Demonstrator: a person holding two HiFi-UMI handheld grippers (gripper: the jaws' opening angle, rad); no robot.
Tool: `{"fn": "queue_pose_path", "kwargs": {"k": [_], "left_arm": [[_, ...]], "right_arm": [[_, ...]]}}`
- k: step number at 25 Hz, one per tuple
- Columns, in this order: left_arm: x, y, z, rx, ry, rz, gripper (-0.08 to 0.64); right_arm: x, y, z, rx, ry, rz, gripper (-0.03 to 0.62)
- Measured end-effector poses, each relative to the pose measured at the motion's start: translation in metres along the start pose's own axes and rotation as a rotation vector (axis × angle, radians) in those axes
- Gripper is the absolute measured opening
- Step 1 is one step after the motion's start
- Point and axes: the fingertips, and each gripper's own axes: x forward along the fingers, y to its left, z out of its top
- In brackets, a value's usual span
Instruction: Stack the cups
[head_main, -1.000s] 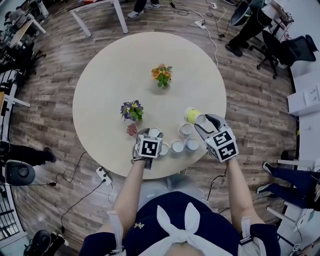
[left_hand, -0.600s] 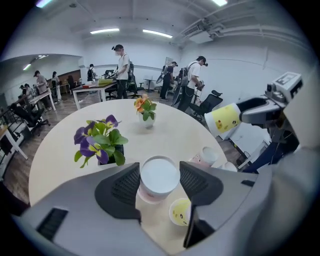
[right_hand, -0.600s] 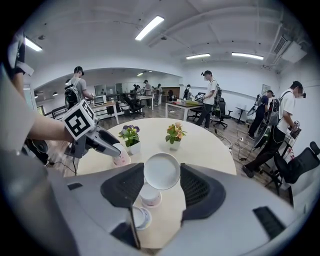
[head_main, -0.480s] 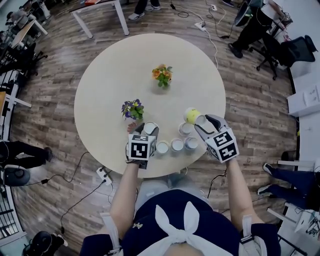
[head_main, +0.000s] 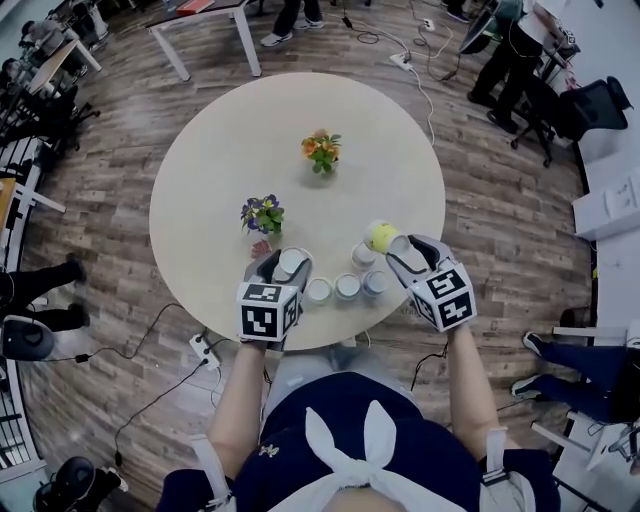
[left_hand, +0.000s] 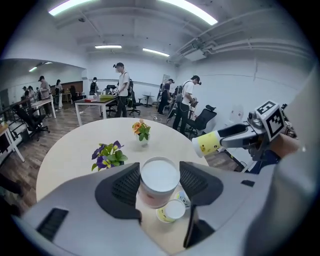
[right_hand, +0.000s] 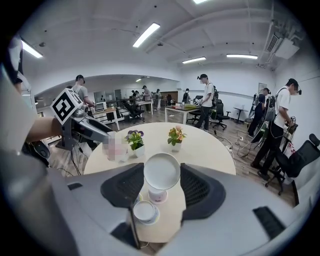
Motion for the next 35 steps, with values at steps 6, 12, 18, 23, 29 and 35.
{"fn": "queue_pose_path", "kwargs": {"k": [6,12,18,23,29,35], "left_arm": [[-0.018,-0.008,-0.005,-0.012,-0.021,-0.007,0.261],[-0.025,-0.019,-0.010,-0.019,-0.024,-0.028,0.261],[-0.019,-0.040,-0.018,0.020,-0.007,-0.065,0.261],[-0.010,-0.054,-0.020,0.042,0.004,-0.101,0.261],[0.008,-0.072,-0.028,0.100,0.040,-0.121,0.261],[0.023,-0.077,-0.043,0.131,0.079,-0.139,0.261]], "right_arm": [[-0.009,0.004,-0.012,0.008,0.003,0.004,0.233],[-0.018,0.001,-0.023,0.004,0.022,-0.009,0.233],[-0.022,-0.001,-0.033,0.032,0.029,-0.003,0.233],[-0.024,-0.001,-0.037,0.048,0.035,-0.005,0.233],[-0.026,-0.002,-0.041,0.050,0.044,-0.007,0.233],[-0.025,0.004,-0.043,0.049,0.046,0.002,0.233]]}}
